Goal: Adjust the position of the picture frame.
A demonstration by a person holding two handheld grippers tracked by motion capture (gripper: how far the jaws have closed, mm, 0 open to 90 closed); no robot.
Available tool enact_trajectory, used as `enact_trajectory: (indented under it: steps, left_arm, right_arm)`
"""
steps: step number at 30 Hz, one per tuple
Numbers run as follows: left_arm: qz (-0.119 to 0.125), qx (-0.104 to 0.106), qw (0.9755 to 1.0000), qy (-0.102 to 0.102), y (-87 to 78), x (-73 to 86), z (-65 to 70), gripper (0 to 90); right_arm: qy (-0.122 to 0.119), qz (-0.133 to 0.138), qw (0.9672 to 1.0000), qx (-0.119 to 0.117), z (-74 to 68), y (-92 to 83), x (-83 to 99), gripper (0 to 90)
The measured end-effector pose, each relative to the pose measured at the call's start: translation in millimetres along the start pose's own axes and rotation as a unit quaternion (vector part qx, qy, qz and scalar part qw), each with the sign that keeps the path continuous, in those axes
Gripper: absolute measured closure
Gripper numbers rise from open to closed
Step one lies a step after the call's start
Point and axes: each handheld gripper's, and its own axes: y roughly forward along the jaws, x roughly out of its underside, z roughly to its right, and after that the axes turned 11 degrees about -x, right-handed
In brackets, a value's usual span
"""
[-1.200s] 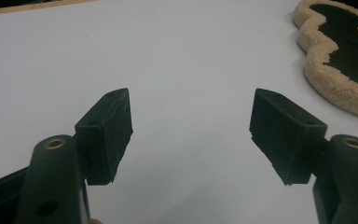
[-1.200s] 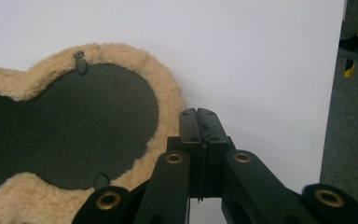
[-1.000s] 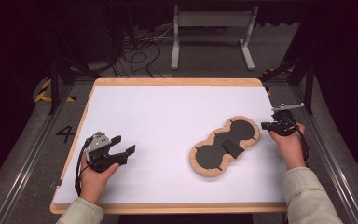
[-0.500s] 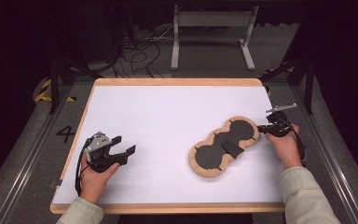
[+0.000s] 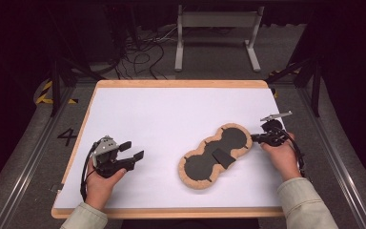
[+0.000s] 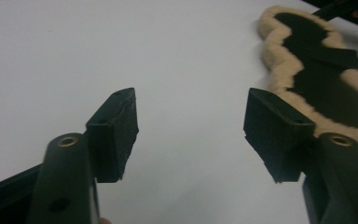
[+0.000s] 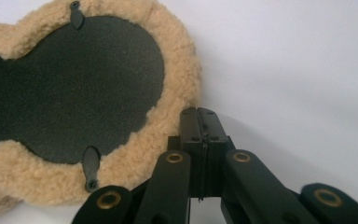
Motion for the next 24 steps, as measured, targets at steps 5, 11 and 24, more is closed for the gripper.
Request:
enact_trajectory:
  steps: [5,11,24]
  left_arm:
    - [-0.006,0.018,0.9984,0.053,1.3,-5.7,23.8,43.5]
    - [-0.012,0.052,0.9969,0.059,1.9,-10.1,37.5,47.7]
    - [-0.054,0.171,0.9756,0.126,11.7,-17.0,85.6,79.2]
  right_arm:
    - [-0.01,0.001,0.9994,-0.034,-12.4,5.2,-0.1,90.0]
    - [-0.034,0.0,0.9992,-0.019,-25.0,6.6,-1.5,87.3]
    - [-0.052,0.067,0.9964,-0.002,-45.1,-25.8,16.9,90.0]
